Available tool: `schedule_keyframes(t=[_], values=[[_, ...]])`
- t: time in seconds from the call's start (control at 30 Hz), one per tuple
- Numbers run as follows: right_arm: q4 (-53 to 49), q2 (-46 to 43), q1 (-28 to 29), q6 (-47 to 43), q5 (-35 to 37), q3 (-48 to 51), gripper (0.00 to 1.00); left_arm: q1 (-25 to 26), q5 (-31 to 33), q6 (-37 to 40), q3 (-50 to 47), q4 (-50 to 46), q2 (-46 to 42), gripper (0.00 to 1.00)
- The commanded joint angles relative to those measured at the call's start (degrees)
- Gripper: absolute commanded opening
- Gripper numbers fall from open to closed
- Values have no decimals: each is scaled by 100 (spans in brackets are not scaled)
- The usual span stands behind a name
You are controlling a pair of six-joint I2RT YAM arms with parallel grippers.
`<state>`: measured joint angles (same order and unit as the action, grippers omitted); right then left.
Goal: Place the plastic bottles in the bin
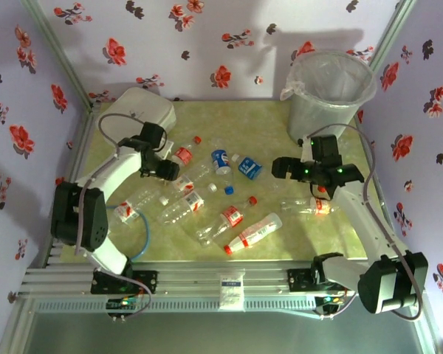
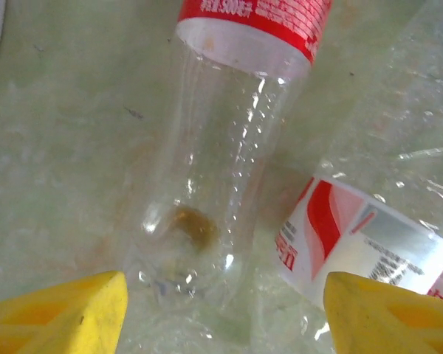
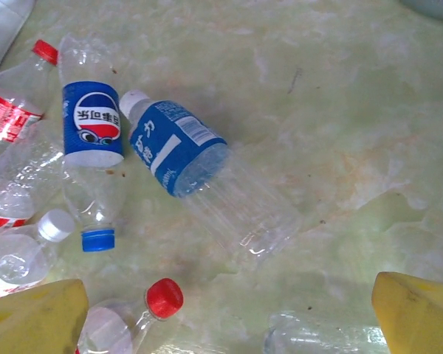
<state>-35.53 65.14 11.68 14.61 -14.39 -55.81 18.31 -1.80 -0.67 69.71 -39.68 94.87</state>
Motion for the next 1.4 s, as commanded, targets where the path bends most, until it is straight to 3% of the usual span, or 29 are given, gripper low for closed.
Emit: schedule_keyframes(t=[0.0,0.4,0.53,0.67,0.97,1.07,1.13,1.23,1.37], values=[[-239,-5,14,-35,-186,-291,99,-52,-190,263,363,-4,400,73],[-259,145,2,-115,-45,-491,99,-88,-257,348,1172,-109,1588,68],[-280,105,4,-119,33,-587,99,-87,-269,388,1380,-163,1797,62],[-240,61,4,-68,83,-631,99,-95,-270,462,1580,-260,1821,51],[-8,-118,17,327,-65,-865,99,-87,-262,237,2284,-612,1032,43],[915,-235,44,1020,-718,-601,99,-44,-312,-278,2318,-573,550,41],[1972,-235,204,1717,-1114,-274,99,123,-827,-786,2033,-244,103,41],[2862,-9,650,2203,-1157,-150,99,508,-1673,-1613,1287,735,-464,40],[3093,434,1130,2341,-1048,-416,99,859,-2453,-3005,250,2336,-857,37]])
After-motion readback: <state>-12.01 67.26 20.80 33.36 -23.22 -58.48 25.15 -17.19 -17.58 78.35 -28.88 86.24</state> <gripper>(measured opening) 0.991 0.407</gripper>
